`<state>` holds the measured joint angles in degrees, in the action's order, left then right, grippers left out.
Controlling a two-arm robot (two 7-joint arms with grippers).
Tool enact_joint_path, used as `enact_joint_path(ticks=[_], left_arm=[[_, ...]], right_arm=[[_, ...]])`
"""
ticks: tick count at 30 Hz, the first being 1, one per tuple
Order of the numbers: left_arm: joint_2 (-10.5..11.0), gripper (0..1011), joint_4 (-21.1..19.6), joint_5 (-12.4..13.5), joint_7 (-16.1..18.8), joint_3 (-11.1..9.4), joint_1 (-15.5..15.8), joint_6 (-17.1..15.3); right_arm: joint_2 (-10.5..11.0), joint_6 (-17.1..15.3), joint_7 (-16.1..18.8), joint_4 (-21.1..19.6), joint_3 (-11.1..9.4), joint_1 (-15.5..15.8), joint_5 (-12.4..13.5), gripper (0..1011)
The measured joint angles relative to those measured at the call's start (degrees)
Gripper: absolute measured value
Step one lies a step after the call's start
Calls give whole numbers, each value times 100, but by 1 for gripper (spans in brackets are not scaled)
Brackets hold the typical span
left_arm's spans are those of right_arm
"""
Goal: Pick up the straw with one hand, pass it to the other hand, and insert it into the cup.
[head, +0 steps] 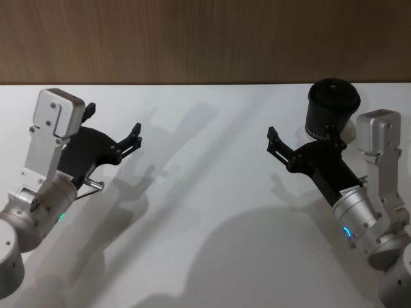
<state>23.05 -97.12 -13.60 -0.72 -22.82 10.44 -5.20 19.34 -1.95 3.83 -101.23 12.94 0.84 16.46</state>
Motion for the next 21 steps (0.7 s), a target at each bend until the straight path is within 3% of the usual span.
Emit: enact_joint_path(ticks=[10, 21], left_arm=[[143, 1003, -364, -213, -39, 270, -398, -324], [198, 1003, -712, -290, 132, 555, -917, -300]], right_arm=[[0, 0, 0, 0, 0, 0, 0, 1001], [0, 0, 0, 0, 0, 0, 0, 1001]])
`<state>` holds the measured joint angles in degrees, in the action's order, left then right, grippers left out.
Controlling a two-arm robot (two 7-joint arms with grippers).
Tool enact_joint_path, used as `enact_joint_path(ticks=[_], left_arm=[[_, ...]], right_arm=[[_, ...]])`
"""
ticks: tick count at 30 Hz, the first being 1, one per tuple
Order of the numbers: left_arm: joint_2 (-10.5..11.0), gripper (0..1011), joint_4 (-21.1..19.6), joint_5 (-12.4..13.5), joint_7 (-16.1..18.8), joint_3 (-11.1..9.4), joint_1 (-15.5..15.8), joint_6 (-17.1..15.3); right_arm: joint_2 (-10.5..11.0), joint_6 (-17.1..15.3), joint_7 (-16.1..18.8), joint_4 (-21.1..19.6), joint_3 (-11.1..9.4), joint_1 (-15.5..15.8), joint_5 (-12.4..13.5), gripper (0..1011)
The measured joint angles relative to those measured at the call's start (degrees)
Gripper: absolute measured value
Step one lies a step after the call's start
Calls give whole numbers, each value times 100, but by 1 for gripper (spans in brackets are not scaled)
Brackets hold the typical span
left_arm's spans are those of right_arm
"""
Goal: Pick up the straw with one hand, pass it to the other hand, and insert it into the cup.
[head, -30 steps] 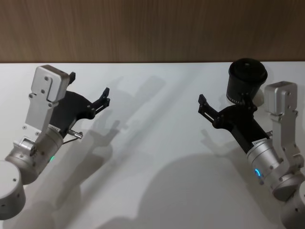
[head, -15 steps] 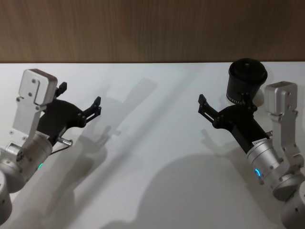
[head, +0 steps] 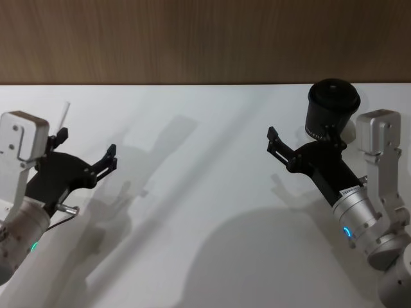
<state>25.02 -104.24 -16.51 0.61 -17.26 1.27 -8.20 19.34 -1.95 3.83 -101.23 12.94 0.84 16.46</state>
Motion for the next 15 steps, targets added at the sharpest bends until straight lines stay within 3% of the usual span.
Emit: enact_joint_path(ticks=[15], left_arm=[[-80, 1002, -461, 105, 563, 423, -745, 59]], right_arm=[[0, 0, 0, 0, 0, 0, 0, 1001]])
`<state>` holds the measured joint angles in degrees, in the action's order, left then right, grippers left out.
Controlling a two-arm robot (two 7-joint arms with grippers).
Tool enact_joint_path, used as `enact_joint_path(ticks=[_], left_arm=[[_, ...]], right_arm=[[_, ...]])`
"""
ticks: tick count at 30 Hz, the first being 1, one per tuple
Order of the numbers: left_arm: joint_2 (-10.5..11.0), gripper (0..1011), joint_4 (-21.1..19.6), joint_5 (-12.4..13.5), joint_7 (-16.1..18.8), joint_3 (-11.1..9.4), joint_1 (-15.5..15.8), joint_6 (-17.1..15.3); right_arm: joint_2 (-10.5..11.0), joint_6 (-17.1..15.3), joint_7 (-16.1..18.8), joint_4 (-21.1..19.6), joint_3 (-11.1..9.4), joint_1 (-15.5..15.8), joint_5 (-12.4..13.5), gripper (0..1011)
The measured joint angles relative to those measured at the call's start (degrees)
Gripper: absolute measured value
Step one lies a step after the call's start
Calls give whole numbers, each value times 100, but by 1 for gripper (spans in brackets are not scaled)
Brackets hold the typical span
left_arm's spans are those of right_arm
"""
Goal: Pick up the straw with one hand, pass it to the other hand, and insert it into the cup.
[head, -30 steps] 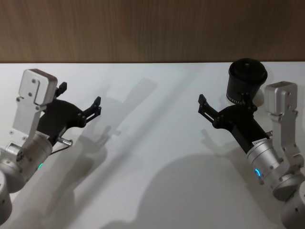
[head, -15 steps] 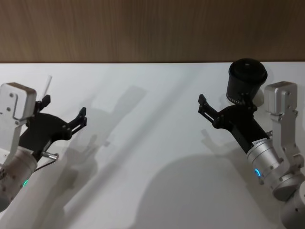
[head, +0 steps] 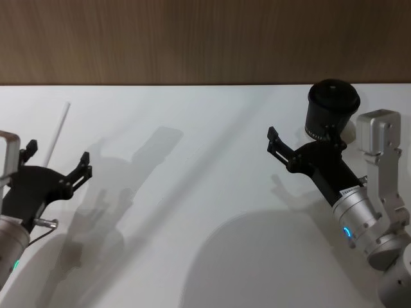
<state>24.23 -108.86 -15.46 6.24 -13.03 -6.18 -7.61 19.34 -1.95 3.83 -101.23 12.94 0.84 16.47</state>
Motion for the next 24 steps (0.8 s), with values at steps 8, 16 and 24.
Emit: enact_joint_path(ticks=[8, 16, 24], left_arm=[[-111, 1003, -117, 71, 271, 127, -223, -123], [-322, 1003, -134, 73, 561, 240, -369, -355], [-518, 1003, -58, 40, 764, 323, -435, -528]], right_arm=[[0, 0, 0, 0, 0, 0, 0, 1001], [0, 0, 0, 0, 0, 0, 0, 1001], [0, 0, 0, 0, 0, 0, 0, 1001]])
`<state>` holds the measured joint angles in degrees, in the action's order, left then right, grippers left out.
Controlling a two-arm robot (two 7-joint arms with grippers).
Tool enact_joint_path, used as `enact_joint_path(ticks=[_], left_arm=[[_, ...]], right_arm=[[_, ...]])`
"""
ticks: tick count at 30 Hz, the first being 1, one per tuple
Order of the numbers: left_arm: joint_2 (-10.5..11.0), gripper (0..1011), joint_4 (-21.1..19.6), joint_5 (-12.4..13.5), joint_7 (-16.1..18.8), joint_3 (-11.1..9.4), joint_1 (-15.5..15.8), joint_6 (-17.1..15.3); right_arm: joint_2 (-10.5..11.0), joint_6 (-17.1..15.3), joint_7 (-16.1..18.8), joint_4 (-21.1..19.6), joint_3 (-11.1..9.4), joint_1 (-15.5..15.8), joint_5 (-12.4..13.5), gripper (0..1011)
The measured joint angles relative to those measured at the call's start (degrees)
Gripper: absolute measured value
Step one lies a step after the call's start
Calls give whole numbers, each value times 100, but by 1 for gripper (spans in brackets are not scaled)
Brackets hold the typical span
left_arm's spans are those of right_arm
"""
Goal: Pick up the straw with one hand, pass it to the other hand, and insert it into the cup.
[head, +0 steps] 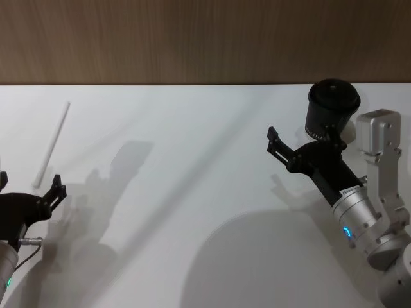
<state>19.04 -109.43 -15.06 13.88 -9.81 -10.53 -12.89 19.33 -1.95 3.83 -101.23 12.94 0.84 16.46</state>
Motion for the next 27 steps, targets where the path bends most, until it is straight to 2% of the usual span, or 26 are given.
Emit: enact_joint_path(ticks=[16, 27], left_arm=[[-164, 1003, 79, -36, 121, 69, -11, -120], [-365, 1003, 215, -338, -41, 157, 221, -244]], right_arm=[[0, 0, 0, 0, 0, 0, 0, 1001], [0, 0, 0, 0, 0, 0, 0, 1001]])
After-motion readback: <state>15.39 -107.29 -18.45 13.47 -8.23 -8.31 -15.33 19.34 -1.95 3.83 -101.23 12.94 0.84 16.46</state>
